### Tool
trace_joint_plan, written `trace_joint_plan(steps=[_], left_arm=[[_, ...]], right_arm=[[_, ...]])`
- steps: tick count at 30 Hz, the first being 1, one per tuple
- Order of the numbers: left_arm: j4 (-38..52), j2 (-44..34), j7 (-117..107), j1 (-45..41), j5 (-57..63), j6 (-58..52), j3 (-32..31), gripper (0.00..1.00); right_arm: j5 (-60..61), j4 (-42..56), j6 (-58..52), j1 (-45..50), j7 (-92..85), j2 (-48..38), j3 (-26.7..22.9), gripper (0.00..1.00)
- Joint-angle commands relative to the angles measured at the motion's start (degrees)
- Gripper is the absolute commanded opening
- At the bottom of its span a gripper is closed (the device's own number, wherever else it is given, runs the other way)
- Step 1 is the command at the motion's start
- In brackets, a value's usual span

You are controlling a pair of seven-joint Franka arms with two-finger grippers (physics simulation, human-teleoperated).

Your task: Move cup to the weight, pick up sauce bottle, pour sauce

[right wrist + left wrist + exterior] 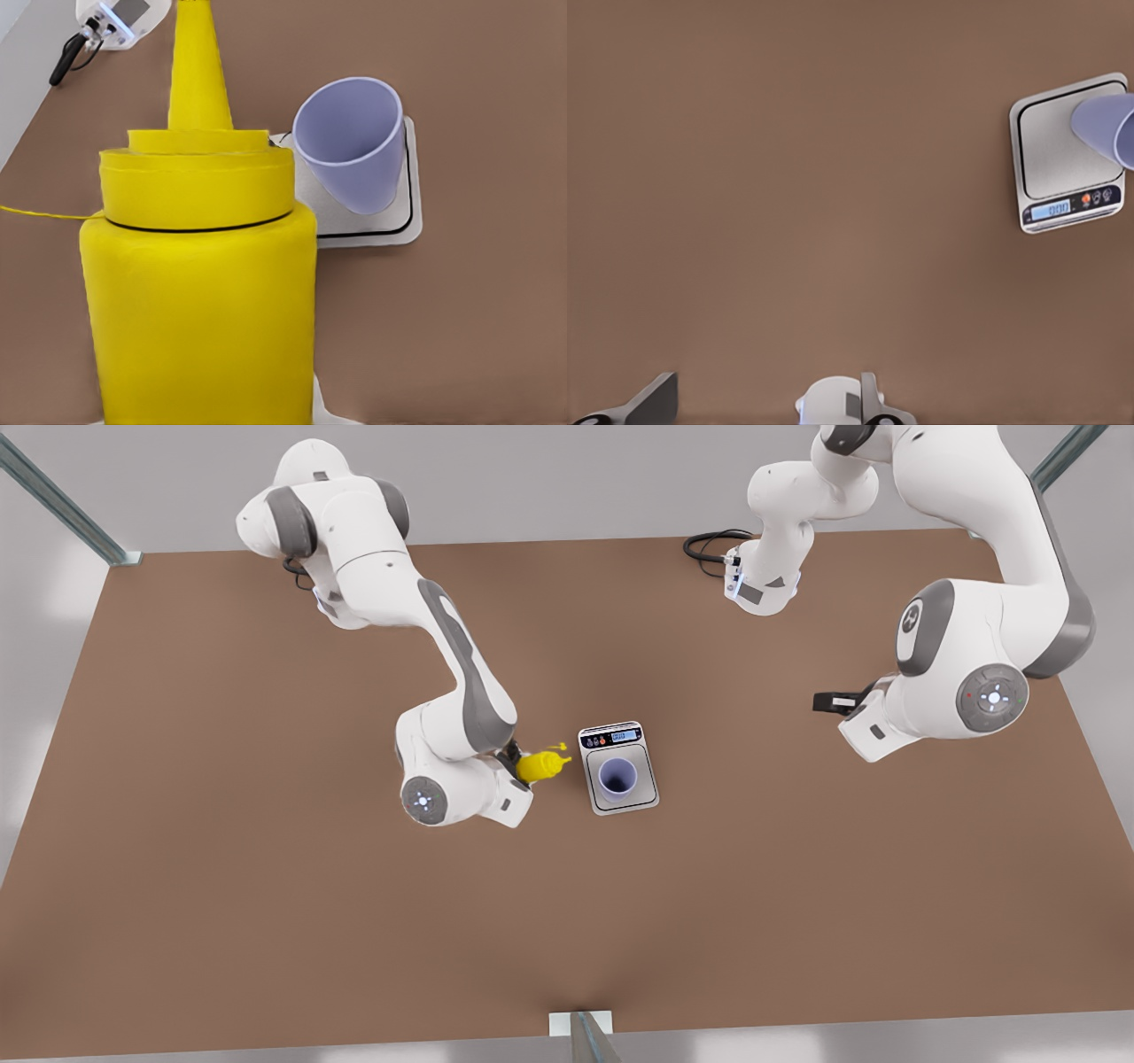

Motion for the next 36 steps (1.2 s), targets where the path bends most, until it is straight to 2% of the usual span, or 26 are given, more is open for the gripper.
trace_joint_plan(steps=[1,7,10,15,18,36], left_arm=[[0.02,-0.01,3.07,0.02,0.01,-0.45,-0.02,1.00],[0.11,-0.01,3.07,0.02,0.01,-0.45,-0.02,1.00],[0.02,-0.01,3.07,0.02,0.01,-0.45,-0.02,1.00],[0.11,-0.01,3.15,0.38,0.10,-2.55,-0.02,1.00],[0.99,-0.10,3.15,0.55,-0.96,-7.38,-0.19,1.00],[1.16,0.87,3.15,0.90,-2.45,-7.48,-0.11,1.00]], right_arm=[[-2.38,0.21,2.18,2.11,32.16,0.33,-2.22,0.57],[-11.87,4.70,1.74,5.19,32.43,2.70,-4.42,0.57],[-13.72,4.78,1.74,8.09,32.43,4.02,-7.32,0.57],[-16.10,8.56,1.92,10.46,32.16,7.45,-7.76,0.57],[-16.62,9.97,2.09,11.69,32.25,8.77,-8.11,0.57],[-20.31,13.40,2.36,14.77,33.39,12.81,-9.08,0.57]])
